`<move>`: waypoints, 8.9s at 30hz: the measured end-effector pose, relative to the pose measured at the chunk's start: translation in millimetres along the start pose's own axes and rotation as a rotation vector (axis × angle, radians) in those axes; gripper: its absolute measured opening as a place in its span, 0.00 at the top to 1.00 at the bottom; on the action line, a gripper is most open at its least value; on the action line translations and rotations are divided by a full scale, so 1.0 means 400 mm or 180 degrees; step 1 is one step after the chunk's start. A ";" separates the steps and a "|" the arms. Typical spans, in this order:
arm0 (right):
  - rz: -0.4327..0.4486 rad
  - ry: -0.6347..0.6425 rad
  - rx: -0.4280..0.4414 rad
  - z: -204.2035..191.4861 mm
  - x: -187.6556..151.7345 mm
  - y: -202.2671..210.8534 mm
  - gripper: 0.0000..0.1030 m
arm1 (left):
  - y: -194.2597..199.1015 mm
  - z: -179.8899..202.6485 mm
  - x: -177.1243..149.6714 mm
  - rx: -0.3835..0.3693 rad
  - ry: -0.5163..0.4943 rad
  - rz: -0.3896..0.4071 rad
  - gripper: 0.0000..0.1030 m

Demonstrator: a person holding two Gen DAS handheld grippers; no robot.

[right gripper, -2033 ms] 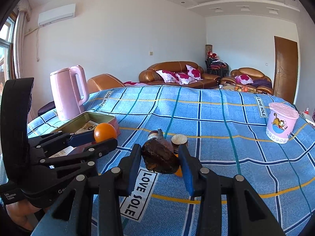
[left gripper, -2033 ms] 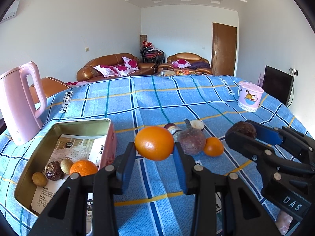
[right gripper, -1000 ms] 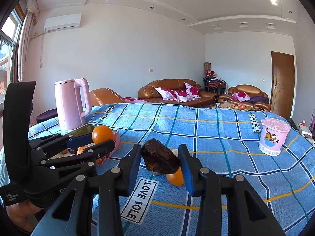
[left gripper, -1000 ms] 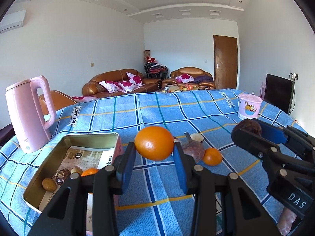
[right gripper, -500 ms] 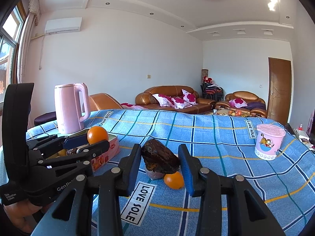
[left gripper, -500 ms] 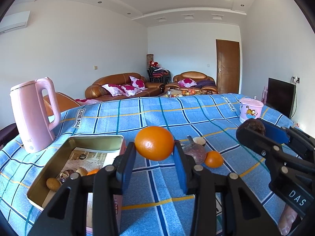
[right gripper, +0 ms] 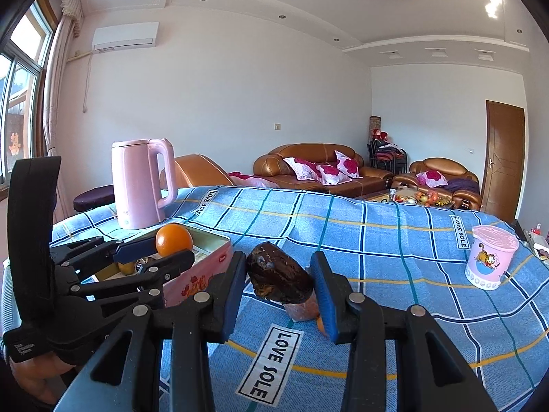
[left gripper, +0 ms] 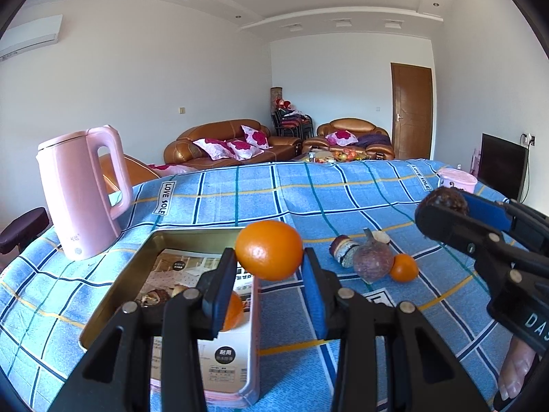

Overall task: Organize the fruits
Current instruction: 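Carry the orange and dark brown fruit in both tools over the tin box, then lower both fruits into the tin box and open both tools, then move both tools back to the remaining fruit pile, then grasp the large purple passion fruit with the left tool, then grasp a small orange with the right tool while the left tool holds the passion fruit, then lift the passion fruit and orange and carry both toward the tin box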

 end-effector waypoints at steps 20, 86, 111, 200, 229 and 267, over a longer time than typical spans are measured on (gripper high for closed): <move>-0.0074 0.0301 0.0528 -0.174 0.087 -0.086 0.60 | -0.028 -0.217 -0.026 0.0453 0.0202 -0.0341 0.61; -0.0972 0.0421 0.0826 -0.310 -0.038 -0.287 0.58 | -0.069 -0.280 -0.085 0.0579 0.0154 -0.0772 0.56; -0.0737 0.0172 0.0715 -0.264 -0.027 -0.251 0.34 | -0.042 -0.284 -0.062 0.0736 0.0367 -0.0617 0.13; -0.1572 -0.0170 -0.0157 0.160 -0.096 -0.243 0.65 | -0.235 0.125 0.017 -0.0595 -0.0020 -0.0855 0.54; -0.0781 -0.0137 -0.0079 0.153 -0.044 -0.141 0.65 | -0.176 0.114 0.031 -0.0428 -0.0009 -0.0454 0.54; -0.0270 -0.0169 -0.0108 0.158 -0.032 -0.067 0.65 | -0.103 0.114 0.034 -0.0278 -0.0039 -0.0004 0.54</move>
Point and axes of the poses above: each gripper's, at about its wrist camera, not at the fingertips, and y roughly against the way its jaws point, z to its right, x to its top, the point moved 1 cm from there along -y, roughly the way its jaws point, and after that the axes turned 3 degrees about -y, right-handed, at the moved point
